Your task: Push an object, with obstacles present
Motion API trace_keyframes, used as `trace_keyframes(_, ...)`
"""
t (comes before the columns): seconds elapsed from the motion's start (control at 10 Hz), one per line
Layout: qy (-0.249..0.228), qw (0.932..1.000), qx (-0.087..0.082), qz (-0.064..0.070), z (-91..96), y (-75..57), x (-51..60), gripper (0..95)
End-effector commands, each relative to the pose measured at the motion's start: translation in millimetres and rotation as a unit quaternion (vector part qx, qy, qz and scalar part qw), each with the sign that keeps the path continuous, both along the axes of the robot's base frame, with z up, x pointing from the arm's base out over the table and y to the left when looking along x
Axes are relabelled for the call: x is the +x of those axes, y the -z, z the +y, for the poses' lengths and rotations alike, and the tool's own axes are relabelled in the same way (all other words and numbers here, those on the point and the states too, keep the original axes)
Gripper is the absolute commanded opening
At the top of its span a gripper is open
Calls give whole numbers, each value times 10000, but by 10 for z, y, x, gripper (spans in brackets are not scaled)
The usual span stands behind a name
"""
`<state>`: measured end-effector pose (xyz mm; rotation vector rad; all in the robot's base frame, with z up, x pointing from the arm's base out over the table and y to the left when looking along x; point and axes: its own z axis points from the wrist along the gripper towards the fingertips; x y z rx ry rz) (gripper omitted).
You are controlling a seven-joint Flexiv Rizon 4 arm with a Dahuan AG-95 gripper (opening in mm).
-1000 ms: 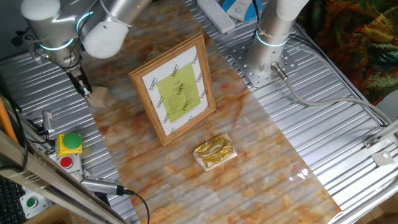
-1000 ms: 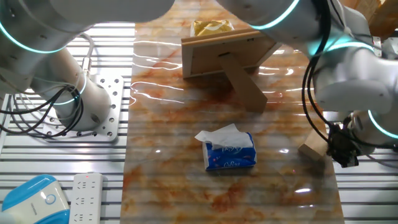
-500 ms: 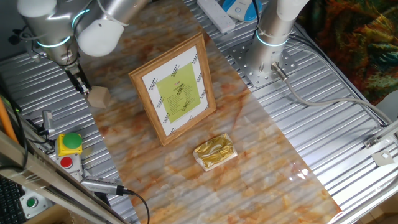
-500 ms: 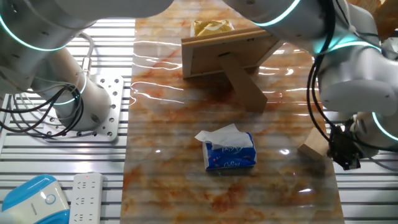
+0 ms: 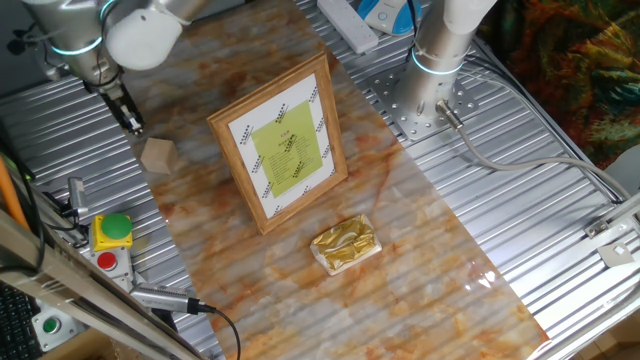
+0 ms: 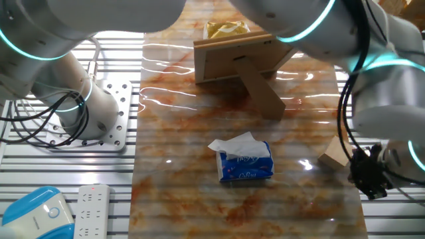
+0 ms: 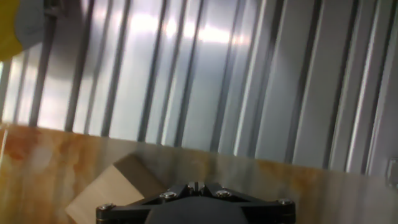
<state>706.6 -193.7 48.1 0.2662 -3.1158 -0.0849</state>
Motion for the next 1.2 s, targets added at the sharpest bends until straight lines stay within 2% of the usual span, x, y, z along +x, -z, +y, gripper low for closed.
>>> trace_keyframes(0.1, 509, 9985, 54, 206, -15, -21, -98, 0)
trace_keyframes(0.4, 878, 9950, 352, 322, -29, -14, -190, 0)
trace_keyframes(0.5, 872, 9948, 413, 330, -28, -12, -206, 0)
trace_keyframes(0.7, 470, 9978, 363, 285, -3, -5, -277, 0)
trace_keyframes(1.1, -45, 9994, 212, 276, 125, 20, -390, 0)
trace_keyframes(1.2, -453, 9986, 56, 261, 154, 28, -414, 0)
